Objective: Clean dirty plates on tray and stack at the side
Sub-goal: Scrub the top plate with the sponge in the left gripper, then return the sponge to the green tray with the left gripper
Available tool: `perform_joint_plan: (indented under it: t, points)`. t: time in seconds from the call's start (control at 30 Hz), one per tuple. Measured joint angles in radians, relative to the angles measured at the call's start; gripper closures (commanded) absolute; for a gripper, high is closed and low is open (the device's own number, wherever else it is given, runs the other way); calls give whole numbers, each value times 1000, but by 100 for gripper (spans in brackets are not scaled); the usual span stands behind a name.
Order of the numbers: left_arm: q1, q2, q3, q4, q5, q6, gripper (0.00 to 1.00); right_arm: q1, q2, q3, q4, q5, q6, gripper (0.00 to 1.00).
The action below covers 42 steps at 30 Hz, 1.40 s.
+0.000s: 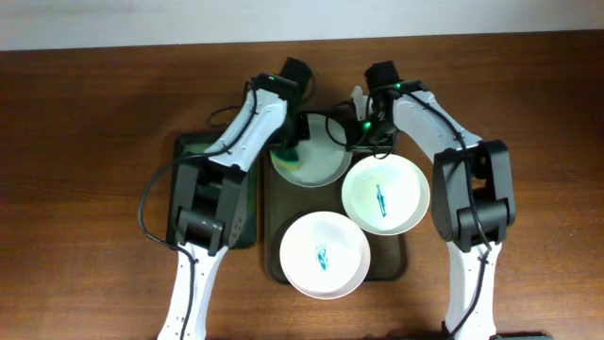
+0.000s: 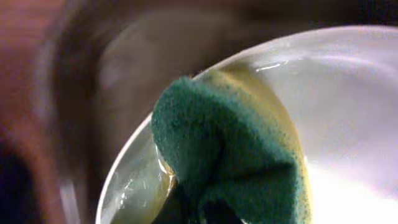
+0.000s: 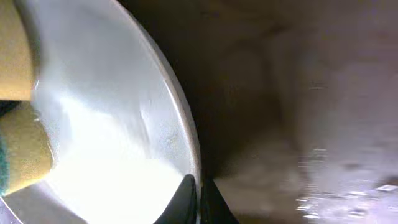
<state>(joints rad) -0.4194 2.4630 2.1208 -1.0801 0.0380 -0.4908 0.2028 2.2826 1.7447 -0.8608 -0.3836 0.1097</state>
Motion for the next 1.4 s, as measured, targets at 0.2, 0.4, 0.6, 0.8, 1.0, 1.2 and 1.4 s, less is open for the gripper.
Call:
perform_joint_plan:
  t: [0.2, 0.4, 0.6, 0.8, 1.0, 1.2, 1.4]
  points:
    - [-47, 11, 0, 84, 245, 23, 100, -12, 0, 0, -2, 7, 3, 96]
    - [-61, 13, 10, 27, 161, 24, 100, -10, 0, 0, -3, 0, 3, 96]
    - [-18, 48, 246, -305, -53, 26, 100, -4, 0, 0, -5, -3, 3, 96]
    - [74, 50, 536, -605, -96, 101, 100, -4, 0, 0, -6, -3, 3, 96]
    - [161, 53, 331, -603, -147, 129, 89, -4, 0, 0, -7, 9, 3, 96]
    - [177, 53, 226, -569, -148, 137, 60, -4, 0, 0, -13, 11, 3, 96]
    - [183, -66, 217, -603, -143, 149, 2, -4, -3, 4, -26, 12, 3, 96]
